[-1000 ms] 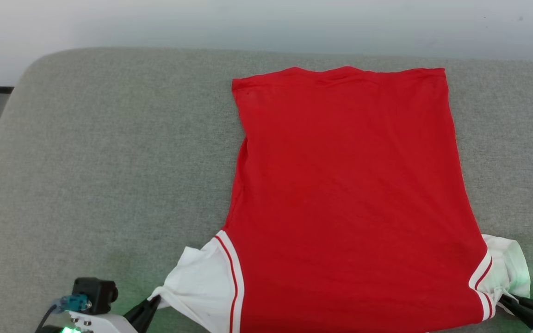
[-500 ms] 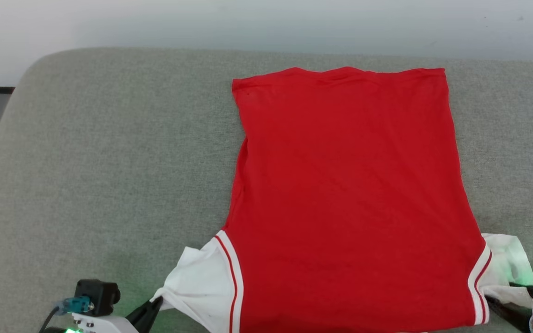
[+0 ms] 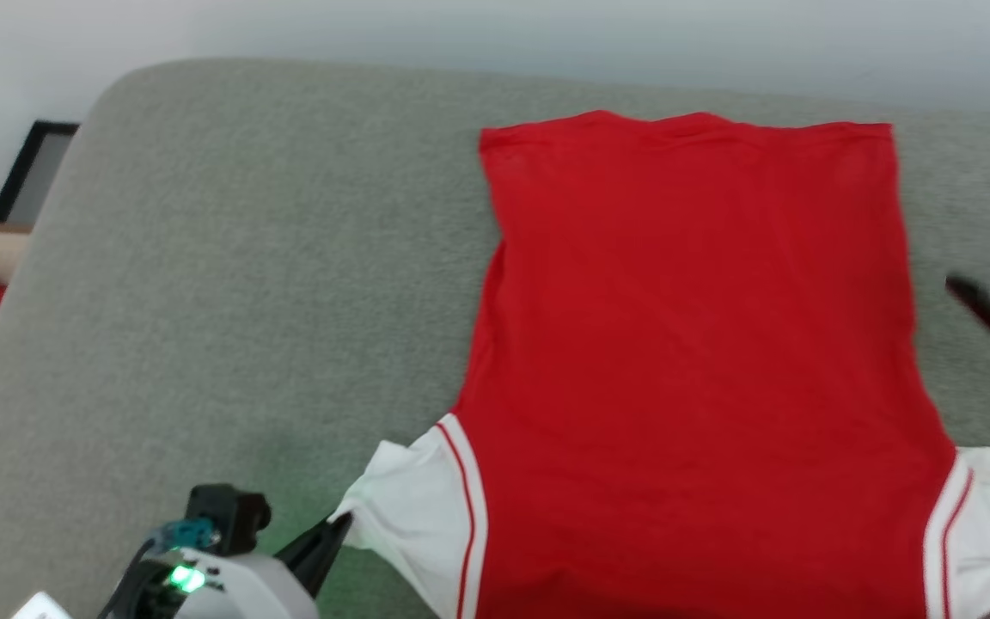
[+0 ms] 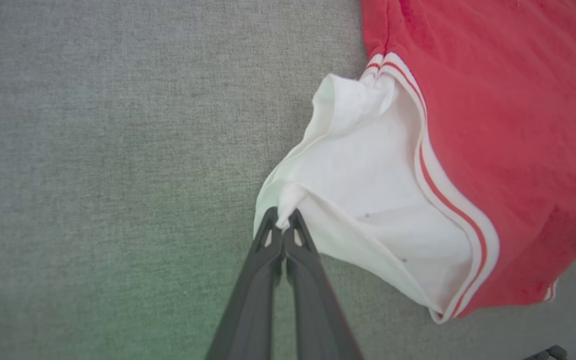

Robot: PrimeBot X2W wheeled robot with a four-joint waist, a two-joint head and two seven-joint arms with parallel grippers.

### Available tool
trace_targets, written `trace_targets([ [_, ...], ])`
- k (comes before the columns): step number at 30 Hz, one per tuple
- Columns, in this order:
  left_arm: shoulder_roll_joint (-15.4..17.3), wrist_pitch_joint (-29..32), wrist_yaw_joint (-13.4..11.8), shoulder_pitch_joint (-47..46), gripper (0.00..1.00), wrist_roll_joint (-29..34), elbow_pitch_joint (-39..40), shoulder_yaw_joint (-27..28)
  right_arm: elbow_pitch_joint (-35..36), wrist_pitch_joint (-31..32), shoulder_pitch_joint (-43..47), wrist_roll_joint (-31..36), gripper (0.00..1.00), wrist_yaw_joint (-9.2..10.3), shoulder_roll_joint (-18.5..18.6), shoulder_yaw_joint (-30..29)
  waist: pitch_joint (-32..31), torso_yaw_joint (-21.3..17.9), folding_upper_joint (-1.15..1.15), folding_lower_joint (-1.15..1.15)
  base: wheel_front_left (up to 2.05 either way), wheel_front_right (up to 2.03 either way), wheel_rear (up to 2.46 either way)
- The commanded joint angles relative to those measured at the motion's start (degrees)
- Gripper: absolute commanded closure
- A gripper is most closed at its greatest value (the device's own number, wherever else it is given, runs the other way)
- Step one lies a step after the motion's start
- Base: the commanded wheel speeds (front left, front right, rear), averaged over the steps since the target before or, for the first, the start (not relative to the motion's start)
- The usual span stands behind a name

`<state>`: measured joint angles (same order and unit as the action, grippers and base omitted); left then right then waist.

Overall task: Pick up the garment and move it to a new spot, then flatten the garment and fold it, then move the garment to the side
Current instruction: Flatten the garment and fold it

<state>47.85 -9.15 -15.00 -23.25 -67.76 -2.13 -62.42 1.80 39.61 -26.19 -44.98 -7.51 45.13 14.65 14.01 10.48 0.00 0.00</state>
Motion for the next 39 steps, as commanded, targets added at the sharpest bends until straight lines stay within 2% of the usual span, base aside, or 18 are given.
trace_targets([
  [1, -0.71, -0.05, 0.56, -1.01, 1.00, 0.58, -0.35, -0.01, -2.06, -0.32, -2.58, 1.25, 0.00, 0.05, -1.48, -0.04, 1.97, 2.61, 0.00, 0.00, 0.00, 0.00, 0.00],
  [8, -5.23, 0.40, 3.64, -5.31, 1.00, 2.81, -3.08, -1.06, -19.82, -0.49, -17.46, 7.95, 0.00, 0.05, -5.62, 2.01, 5.74, 8.01, 0.00, 0.00, 0.00, 0.00, 0.00],
  [16, -9.78, 0.24, 7.18, -9.11, 1.00, 4.47, -6.65, -1.94, -38.34, 1.75, -30.86, 12.53, 0.00, 0.05, -6.67, 2.41, 10.11, 13.12, 0.00, 0.00, 0.00, 0.00, 0.00],
  [21, -12.40, 0.32, 9.30, -10.85, 1.00, 4.98, -9.06, -2.60, -47.84, 1.92, -35.76, 15.28, 0.00, 0.05, -5.85, 0.96, 12.39, 16.21, 0.00, 0.00, 0.00, 0.00, 0.00],
  [27, -14.88, 0.06, 11.16, -11.84, 1.00, 5.17, -12.17, -3.21, -59.36, 4.51, -36.97, 18.16, 0.00, 0.05, -8.36, -0.69, 14.25, 18.16, 0.00, 0.00, 0.00, 0.00, 0.00],
  [29, -15.21, -0.08, 11.47, -11.89, 1.00, 4.90, -13.23, -3.18, -62.13, 6.62, -36.16, 19.33, 1.00, -0.03, -9.73, 0.07, 14.31, 18.28, 0.00, 0.00, 0.00, 0.00, 0.00],
  [34, -15.46, -0.54, 12.10, -11.78, 1.00, 4.50, -15.14, -2.99, -65.13, 8.12, -36.30, 20.47, 1.00, 0.04, -9.53, 0.54, 14.05, 17.79, 0.00, 0.00, 0.00, 0.00, 0.00],
  [39, -15.28, -1.10, 12.39, -11.91, 1.00, 4.30, -16.57, -2.49, -64.43, 7.08, -37.83, 19.59, 1.00, 0.03, -10.06, 0.95, 12.83, 15.90, 0.00, 0.00, 0.00, 0.00, 0.00],
])
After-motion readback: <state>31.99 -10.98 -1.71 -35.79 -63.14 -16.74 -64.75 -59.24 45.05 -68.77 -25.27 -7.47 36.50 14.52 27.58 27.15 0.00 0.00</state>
